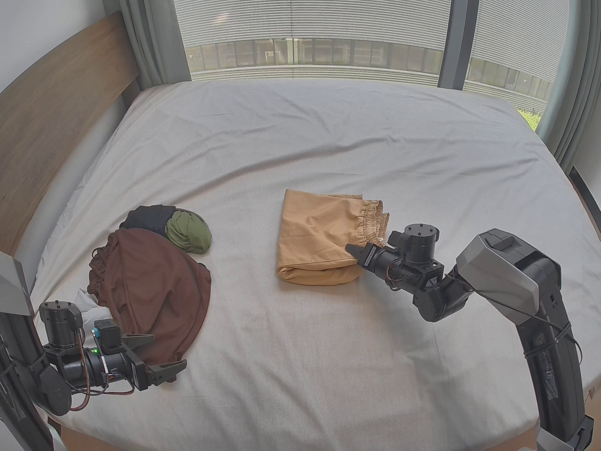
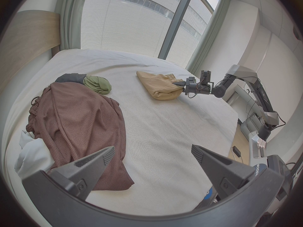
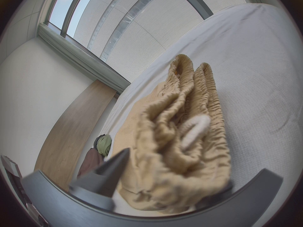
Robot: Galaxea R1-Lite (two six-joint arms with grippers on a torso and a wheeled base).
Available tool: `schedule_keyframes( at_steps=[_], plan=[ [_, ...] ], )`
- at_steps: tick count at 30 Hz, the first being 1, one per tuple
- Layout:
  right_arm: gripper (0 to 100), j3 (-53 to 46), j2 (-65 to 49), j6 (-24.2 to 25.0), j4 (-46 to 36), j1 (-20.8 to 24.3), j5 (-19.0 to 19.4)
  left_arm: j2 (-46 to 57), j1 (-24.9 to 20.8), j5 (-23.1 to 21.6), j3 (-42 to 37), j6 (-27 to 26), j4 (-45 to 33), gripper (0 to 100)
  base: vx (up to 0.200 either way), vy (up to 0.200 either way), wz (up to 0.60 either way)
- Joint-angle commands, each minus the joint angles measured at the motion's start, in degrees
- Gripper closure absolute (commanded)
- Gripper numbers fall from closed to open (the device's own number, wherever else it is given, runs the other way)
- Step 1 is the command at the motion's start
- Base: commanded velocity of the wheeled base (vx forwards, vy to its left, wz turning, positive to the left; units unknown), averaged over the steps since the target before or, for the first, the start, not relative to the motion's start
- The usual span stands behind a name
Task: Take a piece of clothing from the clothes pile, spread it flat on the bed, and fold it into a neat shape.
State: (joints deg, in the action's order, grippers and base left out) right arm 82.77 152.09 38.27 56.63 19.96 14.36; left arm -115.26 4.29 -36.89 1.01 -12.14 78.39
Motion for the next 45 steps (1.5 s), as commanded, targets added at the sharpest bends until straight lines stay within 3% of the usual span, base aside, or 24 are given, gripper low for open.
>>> schedule_keyframes(
  at_steps=[1,16,20,29,38,45],
  plan=[
    [0,-0.95,0.31,-0.03,1.21,-0.09,-0.83,0.13,0.10,-0.03,-0.92,0.10,0.01,0,0.000,0.000,0.00],
    [0,-27.23,-19.64,-3.11,6.30,-3.87,-1.35,0.21,0.19,-0.03,-0.92,0.19,0.80,0,0.000,0.000,0.00],
    [0,-29.60,-24.12,-3.90,7.53,-3.70,-1.18,-0.05,0.28,-0.03,-0.92,0.19,1.24,0,0.000,0.000,0.00],
    [0,-25.65,-25.09,-3.73,7.01,-2.47,1.64,-0.23,0.19,-0.03,-0.84,0.28,1.33,0,0.000,0.000,0.00],
    [0,-11.23,-10.94,-3.46,5.78,-0.27,2.08,-3.04,0.28,-0.11,-0.92,0.28,4.85,0,0.000,0.000,0.00],
    [0,-7.54,-6.63,-3.46,4.63,0.61,2.08,-5.32,0.28,-0.03,-0.92,0.19,6.87,0,0.000,0.000,0.00]
  ],
)
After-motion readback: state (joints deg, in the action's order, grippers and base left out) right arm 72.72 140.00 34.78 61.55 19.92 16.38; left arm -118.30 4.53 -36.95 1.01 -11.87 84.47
